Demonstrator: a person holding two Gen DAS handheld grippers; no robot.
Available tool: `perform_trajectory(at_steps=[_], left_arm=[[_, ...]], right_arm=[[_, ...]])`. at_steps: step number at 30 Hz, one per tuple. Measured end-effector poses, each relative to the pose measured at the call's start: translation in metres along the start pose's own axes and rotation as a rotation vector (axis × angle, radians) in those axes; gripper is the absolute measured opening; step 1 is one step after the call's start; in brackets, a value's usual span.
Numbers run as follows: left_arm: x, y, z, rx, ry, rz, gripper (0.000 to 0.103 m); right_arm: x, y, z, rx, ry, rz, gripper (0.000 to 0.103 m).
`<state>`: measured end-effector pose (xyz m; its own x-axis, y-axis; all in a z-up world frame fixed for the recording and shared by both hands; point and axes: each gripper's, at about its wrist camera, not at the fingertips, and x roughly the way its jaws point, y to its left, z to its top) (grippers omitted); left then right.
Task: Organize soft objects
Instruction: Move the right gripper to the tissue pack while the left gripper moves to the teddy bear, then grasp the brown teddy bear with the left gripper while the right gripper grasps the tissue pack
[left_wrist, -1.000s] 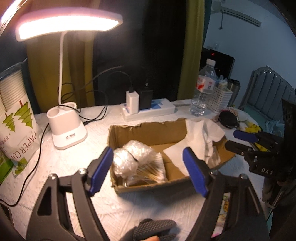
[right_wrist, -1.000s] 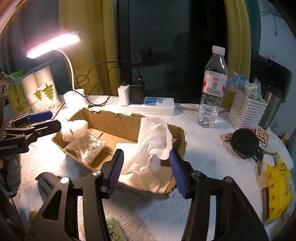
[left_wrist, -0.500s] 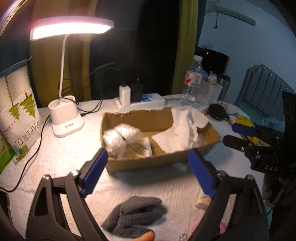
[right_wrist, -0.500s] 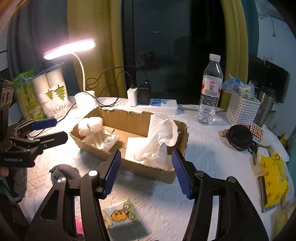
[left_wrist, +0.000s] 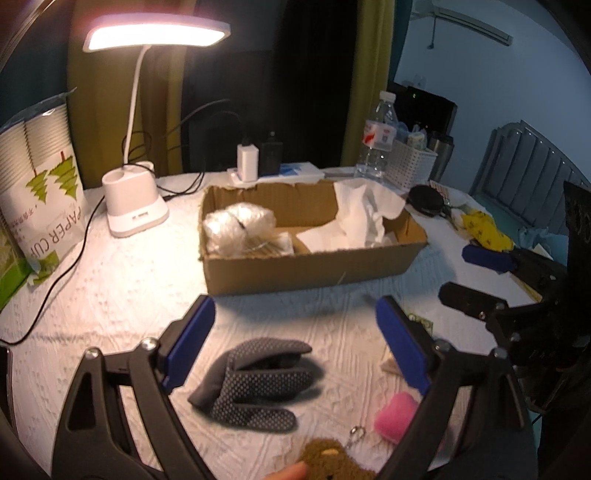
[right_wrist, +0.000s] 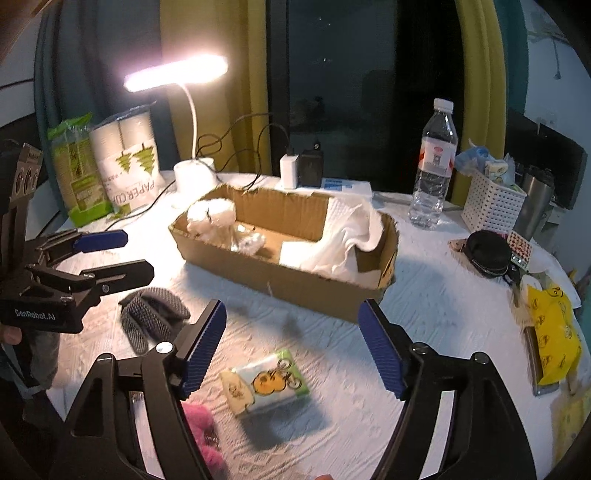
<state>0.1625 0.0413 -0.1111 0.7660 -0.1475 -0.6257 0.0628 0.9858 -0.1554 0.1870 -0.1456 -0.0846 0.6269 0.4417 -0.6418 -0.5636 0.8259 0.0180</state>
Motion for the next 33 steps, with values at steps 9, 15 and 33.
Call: perform_trajectory(at_steps=[9,15,33], left_arm=[[0.001,0.003,-0.030,-0.022,0.063,0.011,0.090],[0.003,0.006,-0.050,-0.059,0.107,0.015,0.090],[-0.003,-0.006,-0.096,-0.108,0.220,0.066,0.090]], right_arm=[[0.010,0.010,-0.024,-0.013,0.053,0.026,0.078],[0.023,0.012,-0.041,-0.016,0.103,0.057,0.078],[0.052,0.009,-0.054,-0.019,0.179,0.107,0.083]])
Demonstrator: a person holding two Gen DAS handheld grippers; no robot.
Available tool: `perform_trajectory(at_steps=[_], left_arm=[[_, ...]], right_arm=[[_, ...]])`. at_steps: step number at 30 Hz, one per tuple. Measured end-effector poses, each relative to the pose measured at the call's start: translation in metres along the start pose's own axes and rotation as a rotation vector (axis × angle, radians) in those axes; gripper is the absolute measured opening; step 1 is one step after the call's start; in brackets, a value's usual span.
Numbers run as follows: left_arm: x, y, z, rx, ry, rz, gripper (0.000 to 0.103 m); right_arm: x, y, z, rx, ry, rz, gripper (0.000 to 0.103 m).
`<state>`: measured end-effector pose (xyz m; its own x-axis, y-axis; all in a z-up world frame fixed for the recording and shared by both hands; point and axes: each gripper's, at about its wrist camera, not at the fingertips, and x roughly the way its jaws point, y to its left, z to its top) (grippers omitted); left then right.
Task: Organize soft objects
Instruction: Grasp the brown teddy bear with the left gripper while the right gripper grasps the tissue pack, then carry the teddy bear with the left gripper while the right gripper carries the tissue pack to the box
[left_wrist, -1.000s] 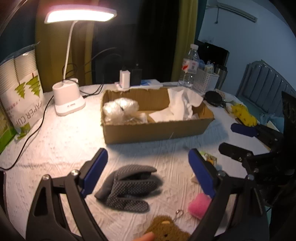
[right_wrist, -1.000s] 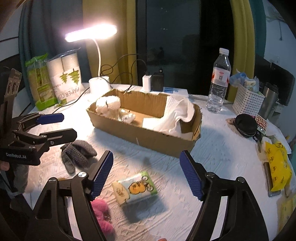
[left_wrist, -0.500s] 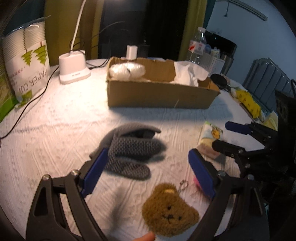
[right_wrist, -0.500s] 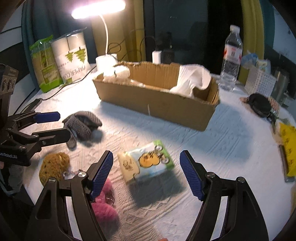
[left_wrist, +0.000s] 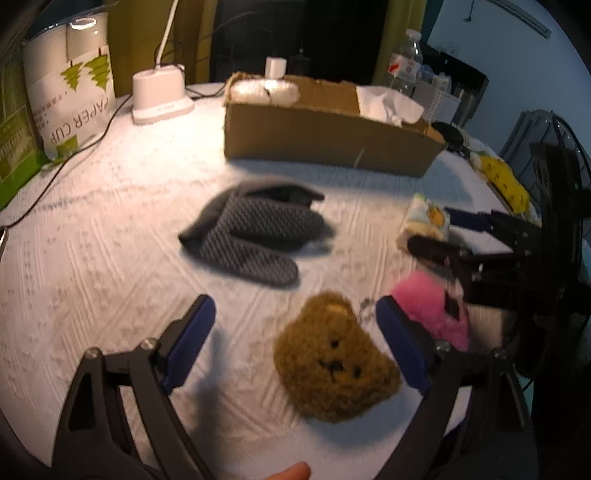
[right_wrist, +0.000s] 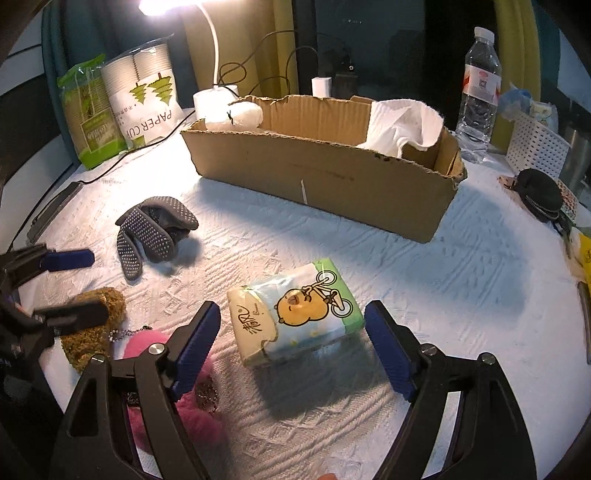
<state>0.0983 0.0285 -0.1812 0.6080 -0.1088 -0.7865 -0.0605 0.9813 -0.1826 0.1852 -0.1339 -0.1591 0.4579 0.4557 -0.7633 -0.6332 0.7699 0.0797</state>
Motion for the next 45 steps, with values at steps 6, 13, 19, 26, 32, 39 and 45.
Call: perform_trajectory(at_steps=[6,13,19,26,32,39,45], left_arm=[[0.003,-0.009,-0.009,0.039,0.024,0.033,0.090],[0.002,-0.016,-0.010,0.095,0.016,0.039,0.058],[-0.001,-0.023,-0.006,0.122,0.000,0.027,0.045],[-0.008,-0.023,0.001,0.122,-0.024,-0.002,0.042],[-0.016,-0.022,0.011,0.107,-0.068,-0.006,0.042],[-0.022,-0.021,0.027,0.113,-0.096,-0.012,0.042],[-0.024,-0.022,0.041,0.127,-0.120,-0.016,0.042]], right_arm=[[-0.003,0.000,-0.003,0.005,-0.007,-0.010,0.074],[-0.019,-0.006,-0.005,0.024,-0.036,-0.021,0.074],[-0.033,-0.012,-0.003,0.039,-0.063,-0.035,0.074],[-0.044,-0.013,-0.001,0.044,-0.083,-0.037,0.074],[-0.053,-0.012,0.007,0.027,-0.102,-0.039,0.074],[-0.059,-0.013,0.016,0.020,-0.121,-0.039,0.074],[-0.058,-0.015,0.024,0.024,-0.133,-0.033,0.074]])
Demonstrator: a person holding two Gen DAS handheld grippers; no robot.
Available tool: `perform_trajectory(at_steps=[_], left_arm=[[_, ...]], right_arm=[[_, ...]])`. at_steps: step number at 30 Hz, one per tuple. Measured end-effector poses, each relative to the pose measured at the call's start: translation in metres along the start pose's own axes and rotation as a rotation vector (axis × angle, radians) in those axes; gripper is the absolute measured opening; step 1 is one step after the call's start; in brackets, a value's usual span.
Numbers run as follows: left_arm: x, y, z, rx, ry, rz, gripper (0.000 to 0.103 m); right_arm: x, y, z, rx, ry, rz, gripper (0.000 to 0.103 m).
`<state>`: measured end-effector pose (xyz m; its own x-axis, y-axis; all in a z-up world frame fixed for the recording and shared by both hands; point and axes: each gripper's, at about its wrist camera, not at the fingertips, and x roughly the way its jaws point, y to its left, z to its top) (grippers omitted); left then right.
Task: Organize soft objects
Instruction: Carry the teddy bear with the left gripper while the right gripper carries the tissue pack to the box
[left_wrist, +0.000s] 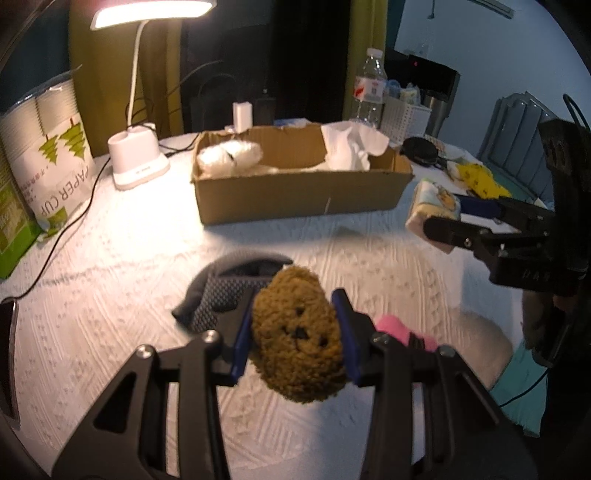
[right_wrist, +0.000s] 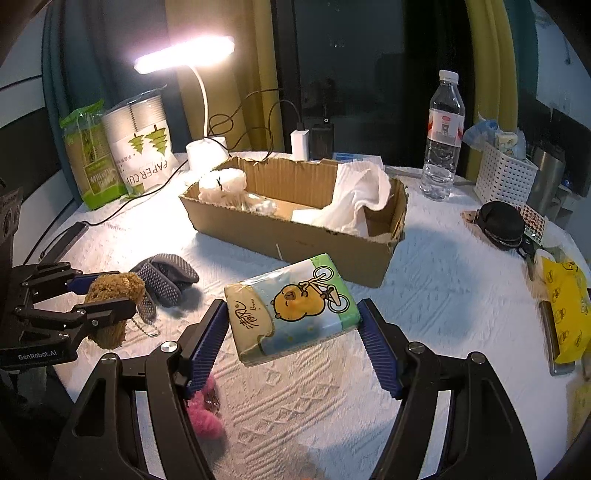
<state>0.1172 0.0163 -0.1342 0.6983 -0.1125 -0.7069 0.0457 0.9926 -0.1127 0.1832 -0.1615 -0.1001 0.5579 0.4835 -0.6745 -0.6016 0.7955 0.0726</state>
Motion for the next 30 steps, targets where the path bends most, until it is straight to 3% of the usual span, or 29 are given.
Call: perform_trajectory(at_steps=[30], left_arm=[[0.011,0.020,0.093,0.023,-0.157,-0.028,0.042]], right_arm=[[0.019,-0.032,0.048,0.034,-0.039,-0.021,0.074]])
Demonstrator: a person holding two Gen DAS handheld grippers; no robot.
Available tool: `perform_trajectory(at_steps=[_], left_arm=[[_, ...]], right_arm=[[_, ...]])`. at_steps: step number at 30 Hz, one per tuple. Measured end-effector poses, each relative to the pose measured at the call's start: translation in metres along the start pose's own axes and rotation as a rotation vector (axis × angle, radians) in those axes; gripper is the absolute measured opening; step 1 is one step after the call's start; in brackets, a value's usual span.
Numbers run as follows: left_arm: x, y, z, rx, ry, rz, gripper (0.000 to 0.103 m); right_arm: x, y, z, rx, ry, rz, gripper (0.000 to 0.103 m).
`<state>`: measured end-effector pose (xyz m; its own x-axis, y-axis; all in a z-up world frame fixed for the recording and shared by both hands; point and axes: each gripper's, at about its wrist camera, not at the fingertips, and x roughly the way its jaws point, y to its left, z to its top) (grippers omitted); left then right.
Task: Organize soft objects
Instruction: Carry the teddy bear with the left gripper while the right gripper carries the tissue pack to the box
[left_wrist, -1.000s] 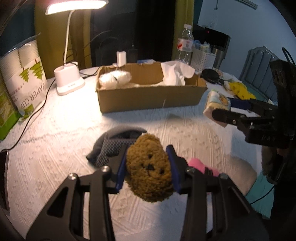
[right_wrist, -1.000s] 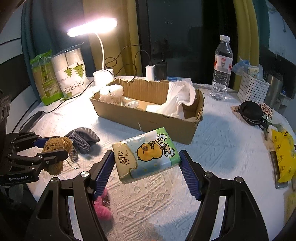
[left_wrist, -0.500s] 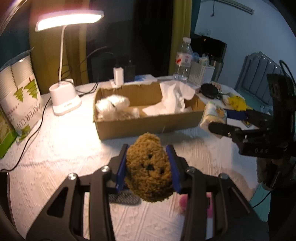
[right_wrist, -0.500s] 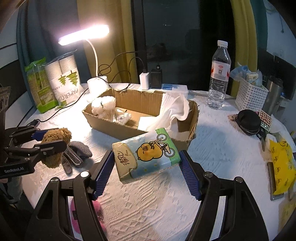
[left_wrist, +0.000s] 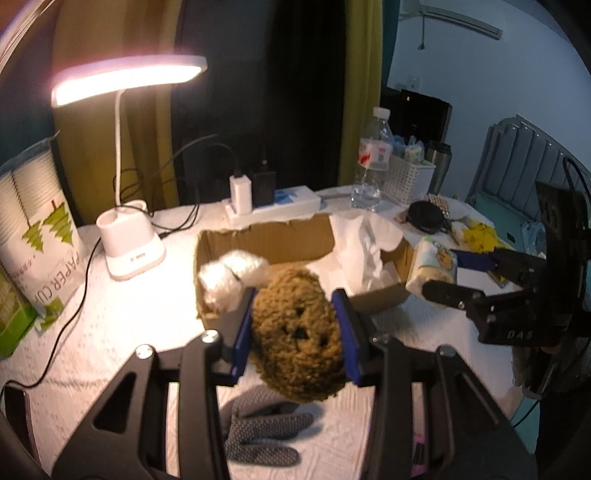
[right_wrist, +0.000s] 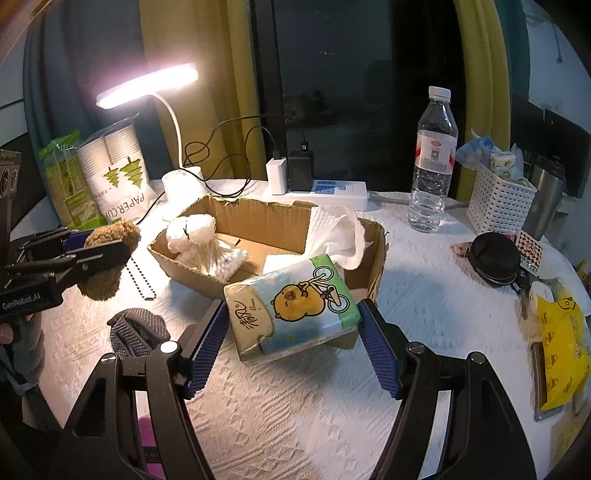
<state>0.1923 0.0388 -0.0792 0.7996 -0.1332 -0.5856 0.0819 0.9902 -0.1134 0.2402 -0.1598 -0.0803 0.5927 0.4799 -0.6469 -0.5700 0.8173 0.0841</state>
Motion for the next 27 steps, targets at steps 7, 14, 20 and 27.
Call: perform_trajectory(at_steps=[7,14,20,27], left_arm=[[0.012,-0.002,0.009,-0.013,-0.007,-0.020,0.042],[0.031,-0.004,0.021,-0.001,-0.028,-0.037,0.042],[0.052,-0.006,0.030,0.001,-0.034,-0.051,0.042],[0.084,-0.007,0.029,0.006,-0.001,-0.048,0.042]], right_arm=[[0.005,-0.006,0.010,0.014,-0.015,0.003,0.074],[0.013,-0.015,0.015,0.031,-0.020,0.002,0.074],[0.022,-0.021,0.020,0.036,-0.021,0.000,0.074],[0.034,-0.026,0.023,0.047,-0.020,0.005,0.074]])
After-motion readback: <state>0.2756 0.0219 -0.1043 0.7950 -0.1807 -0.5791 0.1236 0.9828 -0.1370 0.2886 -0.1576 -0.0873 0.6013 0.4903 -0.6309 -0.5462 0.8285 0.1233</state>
